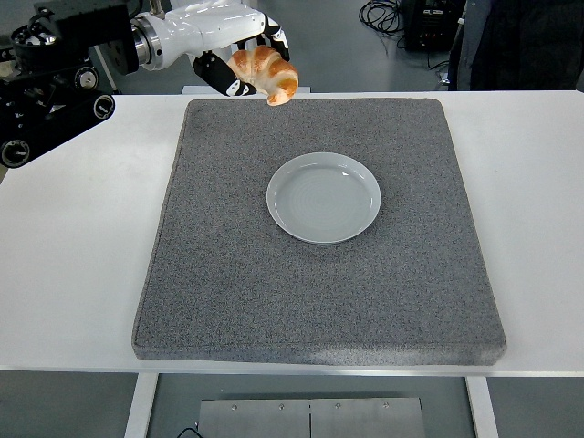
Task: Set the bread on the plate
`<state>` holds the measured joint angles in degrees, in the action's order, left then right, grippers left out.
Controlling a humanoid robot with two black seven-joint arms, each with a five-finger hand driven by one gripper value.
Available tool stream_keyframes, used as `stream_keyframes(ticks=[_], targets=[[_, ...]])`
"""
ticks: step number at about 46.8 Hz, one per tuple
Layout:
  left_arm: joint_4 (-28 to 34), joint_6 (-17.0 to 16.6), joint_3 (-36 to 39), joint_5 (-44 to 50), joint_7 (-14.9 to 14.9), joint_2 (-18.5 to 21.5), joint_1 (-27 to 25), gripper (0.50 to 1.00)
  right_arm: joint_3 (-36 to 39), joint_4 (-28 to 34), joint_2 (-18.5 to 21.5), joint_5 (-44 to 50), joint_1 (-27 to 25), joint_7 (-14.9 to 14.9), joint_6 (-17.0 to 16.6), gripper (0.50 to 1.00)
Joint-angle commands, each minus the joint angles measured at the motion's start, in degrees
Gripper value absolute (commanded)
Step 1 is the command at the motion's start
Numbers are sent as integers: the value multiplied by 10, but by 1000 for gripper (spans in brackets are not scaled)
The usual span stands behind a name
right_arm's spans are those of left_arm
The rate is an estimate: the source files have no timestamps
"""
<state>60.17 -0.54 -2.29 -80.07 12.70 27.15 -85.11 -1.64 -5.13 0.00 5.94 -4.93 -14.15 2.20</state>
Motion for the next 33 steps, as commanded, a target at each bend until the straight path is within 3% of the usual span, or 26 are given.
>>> stream_keyframes(ticks=[1, 10, 33], targets=[[-5, 7, 3, -2, -1, -16, -6, 500, 1, -1, 0, 0, 0, 0, 0, 1000], [-28, 10, 33, 0, 0, -63, -28, 500, 0, 0, 0, -1, 0, 0, 0, 1000], [-79, 12, 69, 1, 1, -186, -10, 500, 0, -1, 0, 0, 0, 0, 0, 1000]])
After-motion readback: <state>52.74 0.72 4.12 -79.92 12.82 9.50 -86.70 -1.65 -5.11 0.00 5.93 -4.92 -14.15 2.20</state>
